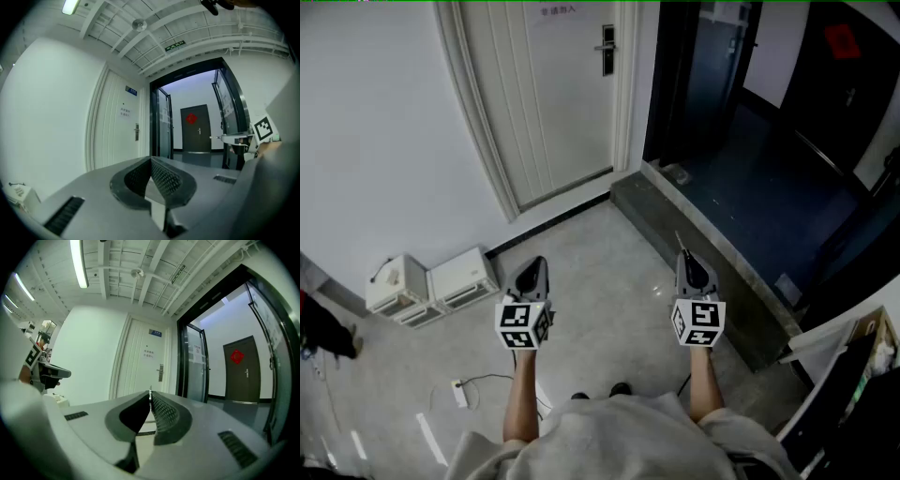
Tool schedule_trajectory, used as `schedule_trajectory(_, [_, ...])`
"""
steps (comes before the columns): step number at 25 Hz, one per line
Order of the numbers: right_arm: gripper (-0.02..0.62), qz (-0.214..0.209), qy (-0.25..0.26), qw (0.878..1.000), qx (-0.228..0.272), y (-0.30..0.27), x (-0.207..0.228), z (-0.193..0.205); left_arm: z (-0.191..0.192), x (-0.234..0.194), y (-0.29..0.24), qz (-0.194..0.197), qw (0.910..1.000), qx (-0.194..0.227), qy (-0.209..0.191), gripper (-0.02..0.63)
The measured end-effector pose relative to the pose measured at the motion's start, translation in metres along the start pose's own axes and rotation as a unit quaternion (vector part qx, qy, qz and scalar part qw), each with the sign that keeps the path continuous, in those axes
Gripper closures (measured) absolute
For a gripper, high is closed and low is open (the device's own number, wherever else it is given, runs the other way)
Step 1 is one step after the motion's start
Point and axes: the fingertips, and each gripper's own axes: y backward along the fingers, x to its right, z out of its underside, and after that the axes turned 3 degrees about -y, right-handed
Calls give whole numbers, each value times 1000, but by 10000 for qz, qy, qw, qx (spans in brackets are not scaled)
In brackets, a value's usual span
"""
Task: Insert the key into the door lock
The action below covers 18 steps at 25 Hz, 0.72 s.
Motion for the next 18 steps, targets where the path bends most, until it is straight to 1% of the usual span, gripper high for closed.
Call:
schedule_trajectory(9, [566,-49,-33,10000,-28,-1,10,11,-1,10,-9,-9,10000,-7,-29,589])
schedule_trajectory(14, [566,-99,-144,9998,37,-1,19,12,-12,15,-13,-56,9999,90,-82,589])
schedule_trajectory(18, [566,-171,-112,9998,60,-4,27,12,-16,22,-21,-77,9998,85,-148,589])
